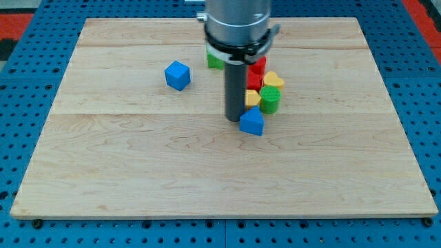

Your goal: Separate the green circle from yellow pentagon

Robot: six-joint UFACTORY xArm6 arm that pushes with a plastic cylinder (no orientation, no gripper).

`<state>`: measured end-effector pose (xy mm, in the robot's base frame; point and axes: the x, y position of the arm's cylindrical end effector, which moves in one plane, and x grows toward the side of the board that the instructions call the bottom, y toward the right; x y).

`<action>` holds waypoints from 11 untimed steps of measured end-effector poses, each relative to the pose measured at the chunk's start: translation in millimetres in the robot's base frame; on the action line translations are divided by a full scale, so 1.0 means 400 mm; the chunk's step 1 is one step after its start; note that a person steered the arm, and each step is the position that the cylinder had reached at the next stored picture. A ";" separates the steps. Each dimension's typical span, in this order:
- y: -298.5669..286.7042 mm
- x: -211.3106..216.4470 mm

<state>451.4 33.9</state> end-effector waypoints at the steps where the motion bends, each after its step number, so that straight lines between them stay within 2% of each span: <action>1: 0.086 -0.020; 2: 0.082 -0.023; 4: -0.066 -0.017; 5: 0.062 -0.017; 7: 0.289 -0.082; 8: 0.353 -0.161; 9: 0.374 -0.151; 10: 0.313 -0.017; 11: 0.147 0.014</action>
